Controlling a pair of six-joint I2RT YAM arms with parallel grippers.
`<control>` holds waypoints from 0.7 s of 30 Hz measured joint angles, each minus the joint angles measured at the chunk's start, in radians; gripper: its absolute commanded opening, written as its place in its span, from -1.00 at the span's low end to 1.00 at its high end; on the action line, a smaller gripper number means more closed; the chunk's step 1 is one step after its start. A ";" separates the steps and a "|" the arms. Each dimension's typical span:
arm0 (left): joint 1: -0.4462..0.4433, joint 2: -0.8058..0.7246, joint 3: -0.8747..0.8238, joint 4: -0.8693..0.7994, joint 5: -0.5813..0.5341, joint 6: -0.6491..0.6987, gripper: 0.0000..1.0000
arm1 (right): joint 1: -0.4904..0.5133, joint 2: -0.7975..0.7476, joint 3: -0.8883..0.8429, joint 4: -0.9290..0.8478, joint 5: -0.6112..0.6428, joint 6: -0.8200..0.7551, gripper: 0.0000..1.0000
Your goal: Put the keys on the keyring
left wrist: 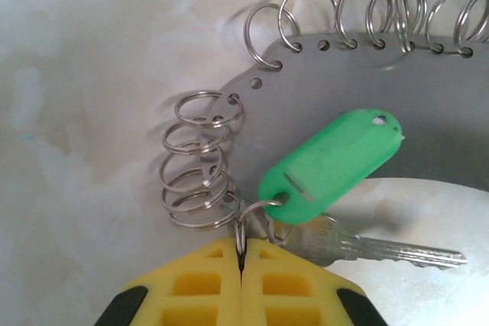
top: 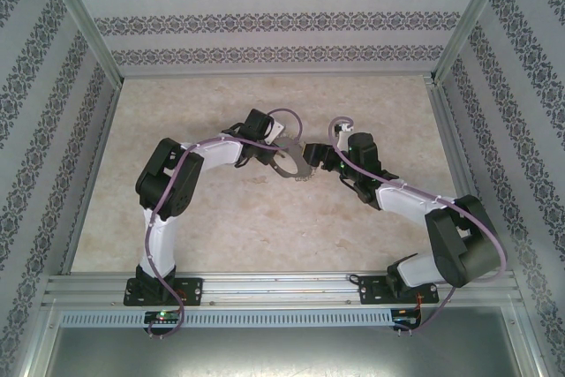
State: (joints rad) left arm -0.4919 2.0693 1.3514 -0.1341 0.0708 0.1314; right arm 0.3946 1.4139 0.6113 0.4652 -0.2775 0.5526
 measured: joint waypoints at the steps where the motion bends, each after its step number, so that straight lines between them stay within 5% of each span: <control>1: 0.000 0.000 0.001 -0.001 0.002 0.000 -1.00 | 0.000 -0.001 0.000 0.000 0.000 0.000 0.53; 21: 0.000 -0.312 -0.092 0.021 0.355 -0.062 -1.00 | 0.001 -0.124 -0.071 -0.003 -0.008 -0.016 0.43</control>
State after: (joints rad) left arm -0.4919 1.7573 1.2598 -0.1135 0.4255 0.0696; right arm 0.3954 1.2903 0.5404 0.4625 -0.2859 0.5362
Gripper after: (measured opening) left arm 0.053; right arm 0.722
